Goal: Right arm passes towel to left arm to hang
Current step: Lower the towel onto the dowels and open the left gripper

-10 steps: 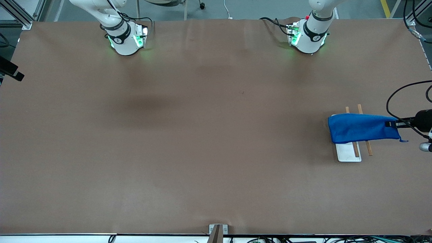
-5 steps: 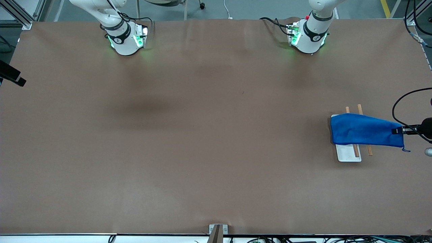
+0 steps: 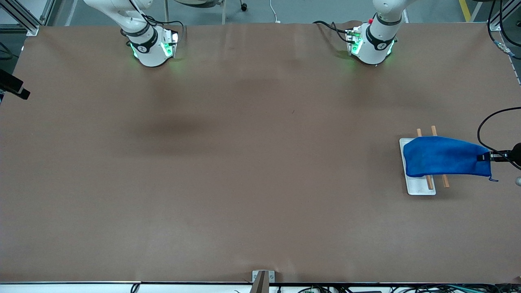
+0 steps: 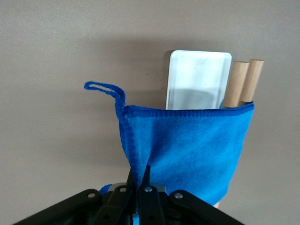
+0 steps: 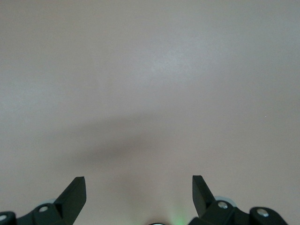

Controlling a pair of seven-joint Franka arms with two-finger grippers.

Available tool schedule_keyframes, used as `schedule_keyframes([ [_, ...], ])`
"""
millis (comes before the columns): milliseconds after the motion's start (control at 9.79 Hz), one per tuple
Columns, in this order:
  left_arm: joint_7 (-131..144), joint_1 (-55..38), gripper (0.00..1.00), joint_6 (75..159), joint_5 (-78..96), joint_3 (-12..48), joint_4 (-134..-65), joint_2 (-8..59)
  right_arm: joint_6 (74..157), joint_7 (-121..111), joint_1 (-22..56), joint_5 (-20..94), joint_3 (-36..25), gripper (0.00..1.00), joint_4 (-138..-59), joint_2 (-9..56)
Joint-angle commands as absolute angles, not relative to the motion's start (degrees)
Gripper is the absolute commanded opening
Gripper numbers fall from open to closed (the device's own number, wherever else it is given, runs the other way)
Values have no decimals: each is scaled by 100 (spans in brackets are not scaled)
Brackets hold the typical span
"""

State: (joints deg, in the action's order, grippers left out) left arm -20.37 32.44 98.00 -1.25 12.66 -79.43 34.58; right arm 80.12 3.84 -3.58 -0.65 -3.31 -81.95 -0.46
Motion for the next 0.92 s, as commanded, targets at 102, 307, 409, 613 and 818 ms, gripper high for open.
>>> schedule_keyframes([
  [102,-2118,3217,46,9888,-255,1283,-7884,3709,7858,326,-457,-167,-308,100,-8235,-149],
  [307,-2319,3208,100,9879,-237,1292,-7875,3674,7900,360,-448,-211,-325,100,-8235,-123],
  [409,-2320,3208,100,9809,-237,1344,-7875,3630,8049,360,-440,-211,-343,100,-8218,-114],
  [613,-2242,3164,100,9433,-229,1432,-7866,3281,8042,343,-413,-202,-334,100,-8209,-114],
  [818,-1412,3164,100,9343,-246,1782,-7875,2754,8051,308,-361,-202,-596,100,-8200,-97],
])
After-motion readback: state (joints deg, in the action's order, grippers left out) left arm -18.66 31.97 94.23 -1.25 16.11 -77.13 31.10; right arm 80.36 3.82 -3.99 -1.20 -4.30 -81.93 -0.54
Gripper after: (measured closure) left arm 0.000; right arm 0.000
